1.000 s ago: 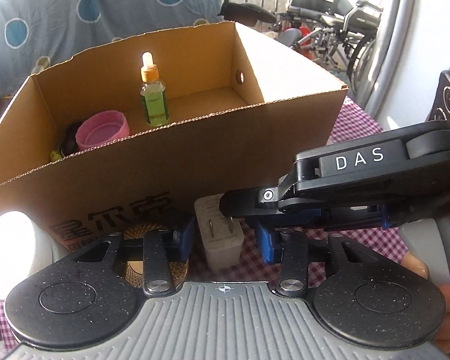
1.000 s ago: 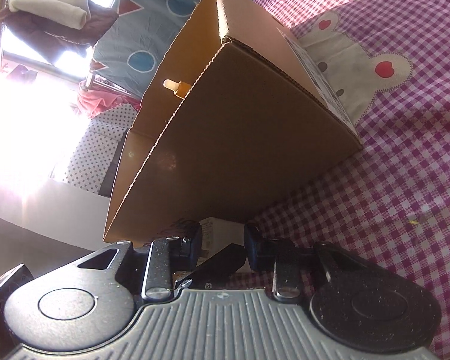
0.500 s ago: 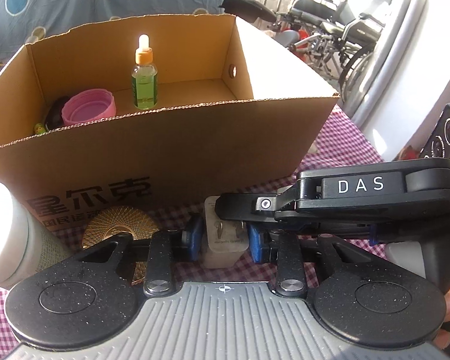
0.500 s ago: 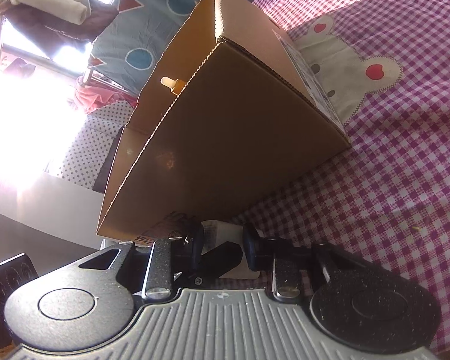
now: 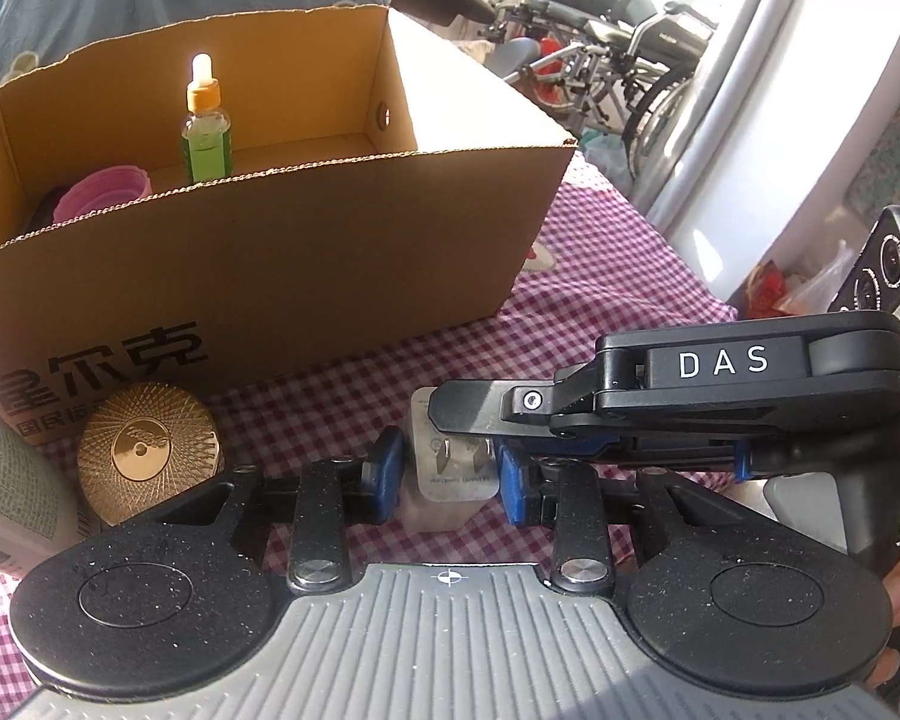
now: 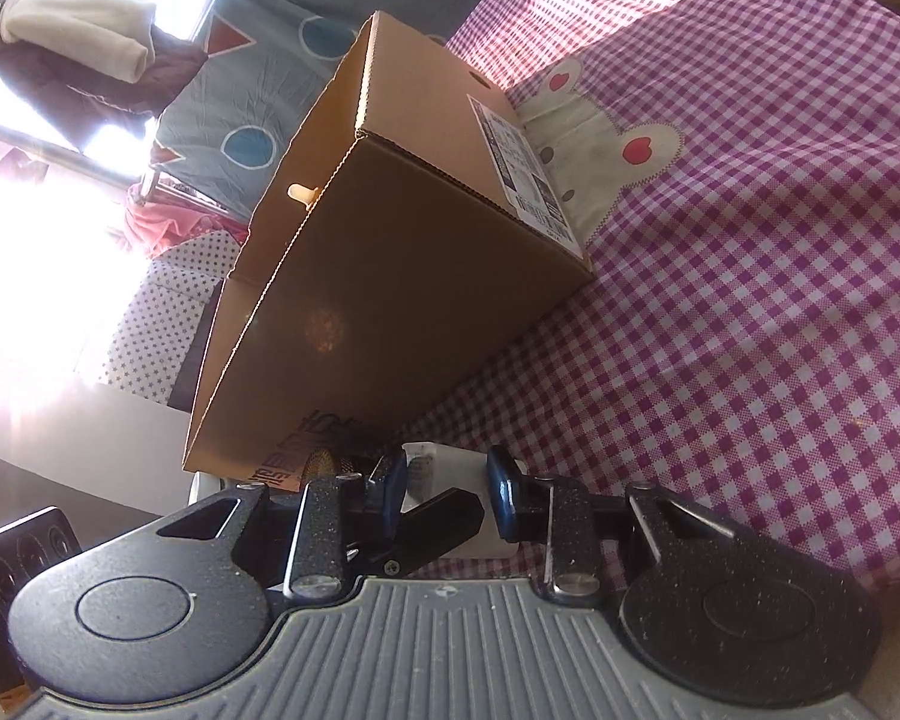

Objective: Organize rigid objects
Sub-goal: 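Lift the white plug adapter with the right gripper and carry it into the box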

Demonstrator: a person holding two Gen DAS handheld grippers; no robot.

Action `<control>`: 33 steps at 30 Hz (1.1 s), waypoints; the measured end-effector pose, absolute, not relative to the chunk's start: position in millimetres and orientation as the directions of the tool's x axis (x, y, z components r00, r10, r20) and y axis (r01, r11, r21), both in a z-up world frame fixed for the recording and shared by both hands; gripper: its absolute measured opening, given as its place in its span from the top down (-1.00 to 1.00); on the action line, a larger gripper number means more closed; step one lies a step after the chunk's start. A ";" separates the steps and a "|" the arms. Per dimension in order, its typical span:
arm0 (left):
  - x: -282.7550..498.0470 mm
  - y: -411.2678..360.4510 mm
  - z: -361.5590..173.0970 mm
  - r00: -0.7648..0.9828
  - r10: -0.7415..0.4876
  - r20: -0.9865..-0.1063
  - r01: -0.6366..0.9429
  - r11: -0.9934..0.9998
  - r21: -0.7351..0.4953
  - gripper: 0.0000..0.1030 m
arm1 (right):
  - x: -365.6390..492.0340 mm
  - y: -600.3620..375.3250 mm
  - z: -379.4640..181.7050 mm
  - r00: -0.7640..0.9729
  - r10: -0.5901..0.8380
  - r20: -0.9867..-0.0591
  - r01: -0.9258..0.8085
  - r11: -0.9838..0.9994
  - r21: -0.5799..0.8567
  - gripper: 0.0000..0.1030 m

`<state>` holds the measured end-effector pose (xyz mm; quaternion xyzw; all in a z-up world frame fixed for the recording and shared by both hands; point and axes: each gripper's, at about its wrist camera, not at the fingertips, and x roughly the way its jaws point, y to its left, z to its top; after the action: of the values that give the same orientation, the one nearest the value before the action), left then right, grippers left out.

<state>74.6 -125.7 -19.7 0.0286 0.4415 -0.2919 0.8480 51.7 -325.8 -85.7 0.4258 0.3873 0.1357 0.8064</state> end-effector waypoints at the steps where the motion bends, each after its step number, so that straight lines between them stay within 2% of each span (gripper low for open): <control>1: 75.2 -126.6 -20.6 0.435 -0.466 -0.770 0.523 0.827 -0.205 0.36 | 52.4 -325.0 -84.9 0.663 0.549 -0.509 0.112 0.600 0.792 0.37; 8: 75.5 -131.4 -26.5 0.430 -0.445 -0.786 0.523 0.832 -0.185 0.35 | 56.7 -322.4 -83.6 0.664 0.548 -0.508 0.111 0.600 0.792 0.35; 20: 62.4 -128.0 -16.7 0.496 -0.407 -0.767 0.508 0.852 -0.124 0.47 | 50.4 -315.6 -74.4 0.669 0.555 -0.494 0.084 0.604 0.793 0.35; 25: 49.9 -119.6 7.5 0.558 -0.403 -0.725 0.503 0.859 -0.090 0.47 | 44.4 -306.6 -48.5 0.690 0.563 -0.454 0.025 0.609 0.793 0.34; 33: 52.8 -100.7 69.1 0.700 -0.379 -0.606 0.467 0.884 -0.013 0.48 | 69.1 -283.5 28.6 0.725 0.591 -0.354 -0.164 0.647 0.745 0.34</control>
<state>52.8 -100.7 69.1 0.0710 0.3116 -0.2302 0.9192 69.1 -283.5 28.6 0.3577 0.2984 0.2200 0.8571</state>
